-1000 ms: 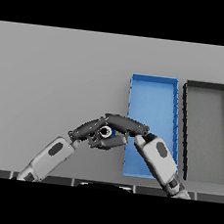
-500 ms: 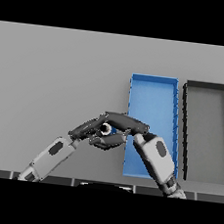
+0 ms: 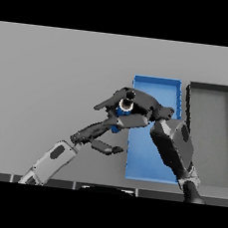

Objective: Pick up the blue pipe and place it into the blue bin.

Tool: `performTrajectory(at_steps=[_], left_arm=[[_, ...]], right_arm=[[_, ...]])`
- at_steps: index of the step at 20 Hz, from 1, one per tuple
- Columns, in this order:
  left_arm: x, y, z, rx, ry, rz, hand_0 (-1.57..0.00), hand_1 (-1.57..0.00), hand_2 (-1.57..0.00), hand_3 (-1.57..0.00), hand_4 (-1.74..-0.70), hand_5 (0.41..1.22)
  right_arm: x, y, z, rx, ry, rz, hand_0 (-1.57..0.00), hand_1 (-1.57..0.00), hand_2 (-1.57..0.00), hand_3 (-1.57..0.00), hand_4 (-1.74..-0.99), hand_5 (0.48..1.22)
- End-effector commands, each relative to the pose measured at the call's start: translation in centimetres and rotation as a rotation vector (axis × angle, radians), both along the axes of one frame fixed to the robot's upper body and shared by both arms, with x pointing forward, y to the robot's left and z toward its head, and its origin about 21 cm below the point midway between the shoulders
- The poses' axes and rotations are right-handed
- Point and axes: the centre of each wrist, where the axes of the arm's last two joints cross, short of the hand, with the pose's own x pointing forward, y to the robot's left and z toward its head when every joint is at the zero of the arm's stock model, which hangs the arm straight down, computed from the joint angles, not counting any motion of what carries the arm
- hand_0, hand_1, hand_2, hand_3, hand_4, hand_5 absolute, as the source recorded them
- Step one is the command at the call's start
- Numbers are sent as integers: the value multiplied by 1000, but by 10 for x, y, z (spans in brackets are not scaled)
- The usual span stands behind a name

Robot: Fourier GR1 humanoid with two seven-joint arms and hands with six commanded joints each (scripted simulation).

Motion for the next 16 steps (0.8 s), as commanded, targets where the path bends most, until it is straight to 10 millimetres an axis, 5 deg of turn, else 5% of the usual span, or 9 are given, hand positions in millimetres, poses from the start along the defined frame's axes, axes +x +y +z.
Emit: performTrajectory(at_steps=[1, 7, 11, 16], left_arm=[[-3, 1, 1, -4, -2, -4, 0, 0, 0, 0, -917, 503], [-3, 7, 1, -10, -6, -10, 1, 1, 1, 1, -906, 492], [-1, 11, 1, -14, -11, -5, 1, 1, 1, 1, -911, 487], [2, 10, 0, -1, 2, 7, 1, 1, 1, 1, -893, 487]], right_arm=[[4, -3, 14, 36, 7, -2, -1571, -1571, -1571, -1571, -1707, 1141], [37, -26, 77, 103, -97, -271, -1571, -1571, -1571, -1571, -1732, 1117], [76, -63, 60, 24, -26, -509, -1571, -1571, -1571, -1571, -1737, 1135], [98, -102, -4, -71, 174, -679, -1571, -1571, -1571, -1571, -1740, 1121]])
